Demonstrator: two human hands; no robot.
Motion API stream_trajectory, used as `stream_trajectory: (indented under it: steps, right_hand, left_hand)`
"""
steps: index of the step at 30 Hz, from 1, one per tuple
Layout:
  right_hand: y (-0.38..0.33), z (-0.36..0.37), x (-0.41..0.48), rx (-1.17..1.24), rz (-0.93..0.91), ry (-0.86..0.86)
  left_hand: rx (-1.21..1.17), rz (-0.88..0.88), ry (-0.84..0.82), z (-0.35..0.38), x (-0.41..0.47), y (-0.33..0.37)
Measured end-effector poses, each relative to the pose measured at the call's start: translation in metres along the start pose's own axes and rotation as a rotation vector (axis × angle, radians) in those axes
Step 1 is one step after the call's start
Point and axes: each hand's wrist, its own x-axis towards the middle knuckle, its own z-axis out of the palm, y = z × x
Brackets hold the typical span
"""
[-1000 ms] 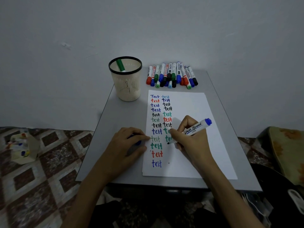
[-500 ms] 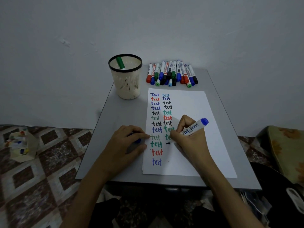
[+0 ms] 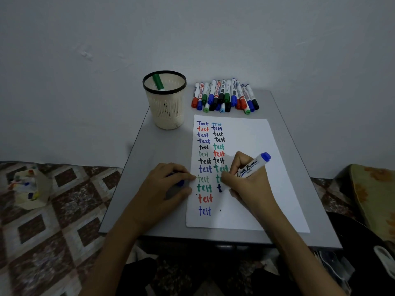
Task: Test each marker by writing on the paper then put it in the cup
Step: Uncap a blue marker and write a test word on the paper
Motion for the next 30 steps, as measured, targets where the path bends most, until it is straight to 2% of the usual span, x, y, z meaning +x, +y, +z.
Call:
stream_trajectory:
  steps: [4,15,22,30]
  right_hand:
    - [0.0018,-0.0028,0.0001,0.033,-0.044,0.094]
    - [0.0028,-0.0006,0.0002,0.020,-0.033,0.052]
    - [0.0056,-0.0024,0.0009,0.013,-0.058,0.135]
    - [0.0045,-0.0030,0.0014,-0.035,-0.063,0.094]
  left_hand:
    - [-0.007,-0.003,0.000,-0.0007,0.0002,0.0002]
    - [0.000,-0.010,-0.006,-0.0014,0.0012,0.0007]
    - [-0.009,-0.018,-0.006,-0.0019,0.0010,0.0008]
    - [-0.020,-0.014,0.001,-0.0014,0.0008,0.0004]
